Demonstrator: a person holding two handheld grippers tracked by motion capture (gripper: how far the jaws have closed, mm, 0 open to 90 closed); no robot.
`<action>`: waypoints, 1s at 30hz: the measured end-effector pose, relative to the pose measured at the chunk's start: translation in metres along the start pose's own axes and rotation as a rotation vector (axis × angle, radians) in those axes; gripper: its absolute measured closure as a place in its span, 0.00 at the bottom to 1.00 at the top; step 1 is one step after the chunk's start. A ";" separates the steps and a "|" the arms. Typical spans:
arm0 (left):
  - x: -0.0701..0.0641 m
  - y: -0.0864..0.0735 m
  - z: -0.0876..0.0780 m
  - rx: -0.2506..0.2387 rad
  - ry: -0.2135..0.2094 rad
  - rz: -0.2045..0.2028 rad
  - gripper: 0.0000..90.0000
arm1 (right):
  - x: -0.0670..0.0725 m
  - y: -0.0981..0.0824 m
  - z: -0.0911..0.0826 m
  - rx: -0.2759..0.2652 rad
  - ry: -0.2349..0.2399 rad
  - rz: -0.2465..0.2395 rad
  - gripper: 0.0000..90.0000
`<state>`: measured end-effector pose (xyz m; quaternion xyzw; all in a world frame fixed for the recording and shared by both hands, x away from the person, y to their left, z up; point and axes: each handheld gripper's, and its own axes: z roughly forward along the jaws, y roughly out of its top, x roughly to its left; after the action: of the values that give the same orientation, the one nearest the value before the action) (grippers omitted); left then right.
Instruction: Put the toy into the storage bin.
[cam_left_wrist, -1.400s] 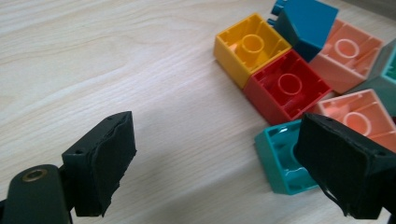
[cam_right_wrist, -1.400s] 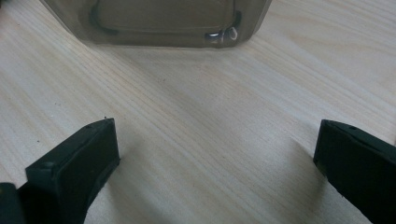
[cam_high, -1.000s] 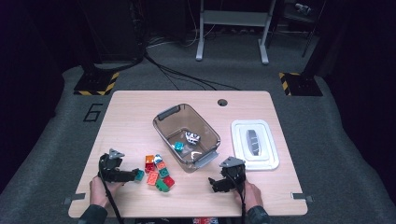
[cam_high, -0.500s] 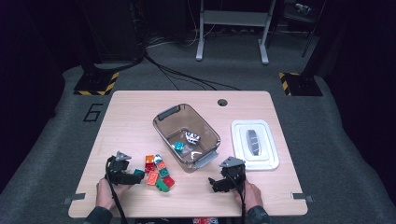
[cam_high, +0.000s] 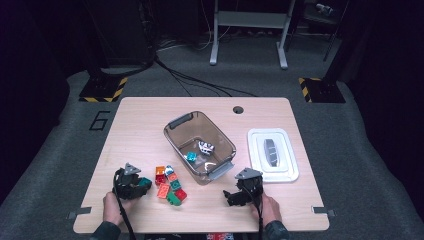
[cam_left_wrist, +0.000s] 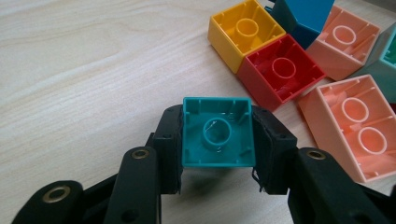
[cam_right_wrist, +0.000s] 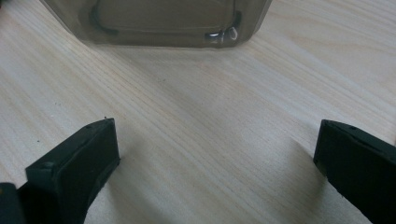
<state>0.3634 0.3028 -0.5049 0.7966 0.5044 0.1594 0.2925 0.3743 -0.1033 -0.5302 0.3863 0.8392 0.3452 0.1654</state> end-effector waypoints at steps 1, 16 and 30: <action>0.000 0.000 0.000 -0.010 0.007 -0.003 0.66 | 0.000 0.000 0.000 0.002 0.001 0.000 0.00; 0.003 0.019 -0.012 -0.029 0.006 0.026 0.66 | 0.001 0.000 0.000 -0.001 0.001 0.009 0.00; 0.007 0.045 -0.025 -0.066 0.006 0.045 0.66 | 0.001 0.000 0.001 -0.006 -0.001 0.016 0.00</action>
<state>0.3849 0.3021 -0.4575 0.7973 0.4816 0.1847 0.3135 0.3740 -0.1021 -0.5304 0.3929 0.8349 0.3486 0.1643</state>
